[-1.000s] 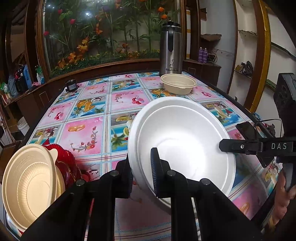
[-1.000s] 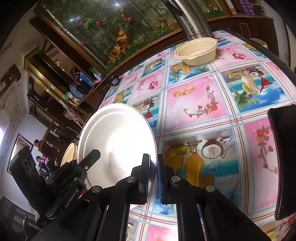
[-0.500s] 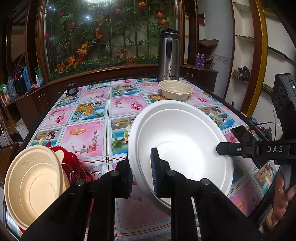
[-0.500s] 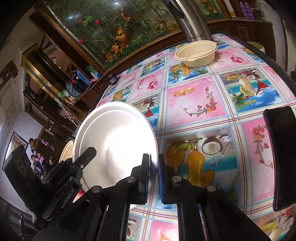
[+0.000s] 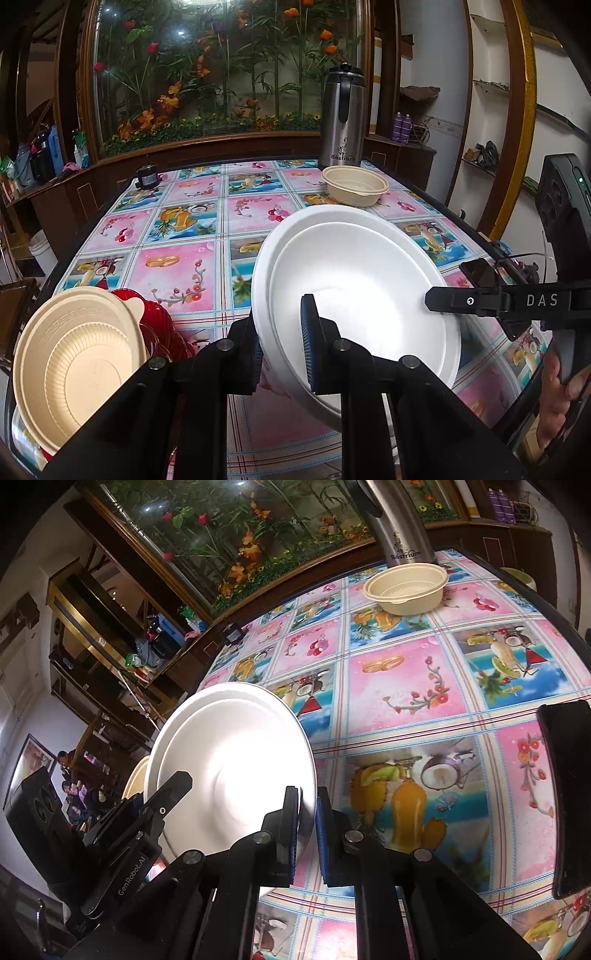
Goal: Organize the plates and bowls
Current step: 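Lift and carry the white foam plate with the left tool toward the stack, then lower the white foam plate onto the stack and open the left tool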
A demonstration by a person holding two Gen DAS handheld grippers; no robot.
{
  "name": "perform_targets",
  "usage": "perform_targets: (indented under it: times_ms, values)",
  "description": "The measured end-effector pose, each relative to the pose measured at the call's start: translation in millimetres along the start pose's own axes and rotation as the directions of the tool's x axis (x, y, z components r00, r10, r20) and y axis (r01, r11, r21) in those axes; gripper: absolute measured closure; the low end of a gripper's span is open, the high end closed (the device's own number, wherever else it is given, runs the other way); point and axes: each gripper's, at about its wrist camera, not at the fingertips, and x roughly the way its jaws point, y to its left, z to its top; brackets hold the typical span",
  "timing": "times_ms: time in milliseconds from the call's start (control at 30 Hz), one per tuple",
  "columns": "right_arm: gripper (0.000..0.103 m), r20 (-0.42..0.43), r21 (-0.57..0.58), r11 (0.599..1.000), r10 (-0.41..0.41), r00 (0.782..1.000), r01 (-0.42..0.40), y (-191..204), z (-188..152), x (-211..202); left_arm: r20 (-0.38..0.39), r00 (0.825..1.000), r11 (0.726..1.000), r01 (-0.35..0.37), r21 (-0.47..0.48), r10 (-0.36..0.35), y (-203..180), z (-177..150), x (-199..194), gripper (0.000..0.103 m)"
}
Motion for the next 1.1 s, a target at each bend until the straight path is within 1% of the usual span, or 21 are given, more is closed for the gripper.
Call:
perform_targets:
  times_ms: [100,167,267,433,600,800,900,1000,1100]
  values:
    - [0.092,0.007,-0.003,1.0,0.01,1.0,-0.01,5,1,-4,0.016,1.0,1.0,0.009,-0.002,-0.009,2,3,-9,0.089]
    - [0.092,0.015,-0.008,1.0,0.019,1.0,-0.019,10,2,-7,0.032,0.999,1.0,0.005,0.002,-0.005,5,5,-16,0.089]
    - [0.092,0.022,-0.026,0.999,0.037,0.999,-0.037,21,4,-10,0.061,0.998,1.0,0.0,-0.016,0.001,13,8,-30,0.089]
    - [0.092,0.028,-0.078,0.995,0.069,0.997,-0.066,48,7,-10,0.095,0.995,0.998,-0.031,-0.051,0.036,33,10,-49,0.087]
    - [0.092,0.004,-0.155,0.984,0.091,0.996,-0.089,87,9,3,0.119,0.988,0.99,-0.083,-0.113,0.096,66,5,-69,0.087]
    - [0.091,-0.055,-0.233,0.962,0.131,0.99,-0.141,136,4,29,0.104,0.978,0.968,-0.158,-0.193,0.181,113,-8,-85,0.087]
    - [0.091,-0.094,-0.259,0.951,0.148,0.984,-0.168,158,1,45,0.091,0.974,0.955,-0.18,-0.238,0.206,136,-16,-90,0.087]
    - [0.091,-0.128,-0.278,0.942,0.158,0.979,-0.188,175,-3,57,0.077,0.97,0.942,-0.203,-0.266,0.231,152,-24,-91,0.087]
    - [0.091,-0.152,-0.297,0.935,0.151,0.977,-0.191,187,-8,67,0.057,0.969,0.931,-0.215,-0.294,0.241,165,-31,-87,0.087]
